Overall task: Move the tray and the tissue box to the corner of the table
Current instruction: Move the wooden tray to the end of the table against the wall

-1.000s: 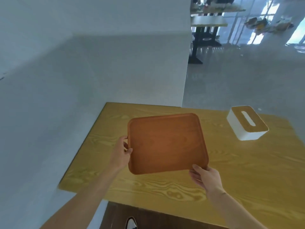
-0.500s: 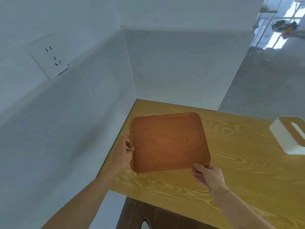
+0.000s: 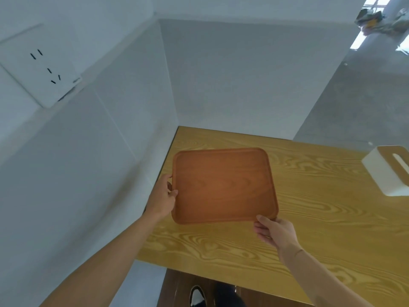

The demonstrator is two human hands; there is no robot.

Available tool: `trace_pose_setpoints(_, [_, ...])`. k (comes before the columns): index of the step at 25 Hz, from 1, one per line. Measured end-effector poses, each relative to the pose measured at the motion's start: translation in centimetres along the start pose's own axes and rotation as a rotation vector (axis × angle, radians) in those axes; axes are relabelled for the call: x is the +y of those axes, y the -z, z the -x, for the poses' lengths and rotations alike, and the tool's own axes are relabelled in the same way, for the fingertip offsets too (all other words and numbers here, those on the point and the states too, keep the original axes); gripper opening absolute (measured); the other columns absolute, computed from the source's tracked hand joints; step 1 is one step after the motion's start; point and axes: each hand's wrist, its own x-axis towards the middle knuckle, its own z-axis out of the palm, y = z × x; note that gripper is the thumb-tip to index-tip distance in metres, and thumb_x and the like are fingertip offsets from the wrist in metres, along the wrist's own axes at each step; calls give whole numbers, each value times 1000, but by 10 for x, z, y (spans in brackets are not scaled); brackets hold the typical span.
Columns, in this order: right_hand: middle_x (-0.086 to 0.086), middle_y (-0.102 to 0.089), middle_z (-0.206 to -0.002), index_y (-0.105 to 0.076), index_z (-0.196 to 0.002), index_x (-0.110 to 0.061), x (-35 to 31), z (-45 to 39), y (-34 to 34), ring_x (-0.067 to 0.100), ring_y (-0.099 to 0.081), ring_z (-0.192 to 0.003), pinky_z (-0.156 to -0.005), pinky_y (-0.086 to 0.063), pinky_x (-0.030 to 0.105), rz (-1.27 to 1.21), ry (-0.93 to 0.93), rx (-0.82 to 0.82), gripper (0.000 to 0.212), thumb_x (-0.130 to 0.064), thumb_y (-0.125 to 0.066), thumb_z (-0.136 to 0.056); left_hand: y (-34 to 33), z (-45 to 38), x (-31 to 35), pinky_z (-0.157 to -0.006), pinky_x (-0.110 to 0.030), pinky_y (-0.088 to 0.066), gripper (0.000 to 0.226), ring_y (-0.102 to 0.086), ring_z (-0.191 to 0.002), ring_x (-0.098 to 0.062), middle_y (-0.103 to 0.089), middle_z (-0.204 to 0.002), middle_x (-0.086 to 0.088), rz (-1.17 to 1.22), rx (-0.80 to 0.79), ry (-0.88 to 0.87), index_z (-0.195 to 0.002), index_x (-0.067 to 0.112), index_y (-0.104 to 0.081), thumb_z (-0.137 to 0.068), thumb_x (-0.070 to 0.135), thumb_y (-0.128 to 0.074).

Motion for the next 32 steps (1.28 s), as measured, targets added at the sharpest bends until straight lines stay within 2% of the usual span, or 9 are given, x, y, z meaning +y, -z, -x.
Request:
trace_pose_setpoints(5, [11, -78, -76, -72, -90, 0, -16, -34, -1, 22, -76, -72, -56, -61, 28, 24, -50, -19, 21, -18, -79, -83, -11, -30, 13, -85, -36, -49, 53, -60, -96, -20, -58, -112, -2, -55, -20, 28, -144, 24, -40, -96, 18, -62])
trace_pose_setpoints(10, [10, -78, -75, -73, -88, -2, -32, -78, 2, 26, -76, -76, -65, -61, 35, 83, -91, -33, 23, -22, -79, -82, -32, -58, 25, -91, -39, -48, 52, -59, -104, -23, -59, -120, -6, -113, -44, 96, -144, 22, -40, -97, 19, -61])
trace_pose_setpoints(15, [8, -77, -69, -73, -82, -3, -35, -100, 2, 23, -75, -68, -62, -61, 34, 154, -149, -47, 24, -27, -79, -83, -48, -80, 27, -94, -41, -49, 50, -58, -110, -22, -58, -125, -6, -177, -96, 120, -145, 21, -41, -98, 19, -59])
trace_pose_setpoints(25, [18, -77, -80, -70, -90, 1, -53, -151, 24, 25, -72, -65, -58, -60, 34, 150, -213, 115, 29, -26, -78, -84, -124, -175, 55, -95, -40, -47, 50, -56, -118, -25, -53, -138, -9, -280, -294, -12, -146, 14, -40, -99, 17, -55])
trace_pose_setpoints(29, [17, -76, -80, -68, -91, 3, -62, -173, 34, 24, -71, -64, -56, -59, 32, 140, -228, 169, 32, -27, -77, -85, -153, -207, 72, -95, -38, -45, 50, -54, -122, -25, -49, -145, -7, -314, -320, -64, -147, 15, -39, -100, 16, -54])
trace_pose_setpoints(32, [15, -77, -77, -70, -89, 2, -67, -193, 44, 24, -73, -66, -54, -60, 31, 146, -232, 203, 34, -30, -78, -84, -177, -229, 84, -101, -42, -43, 51, -49, -129, -28, -48, -145, -9, -354, -324, -122, -147, 13, -38, -99, 16, -55])
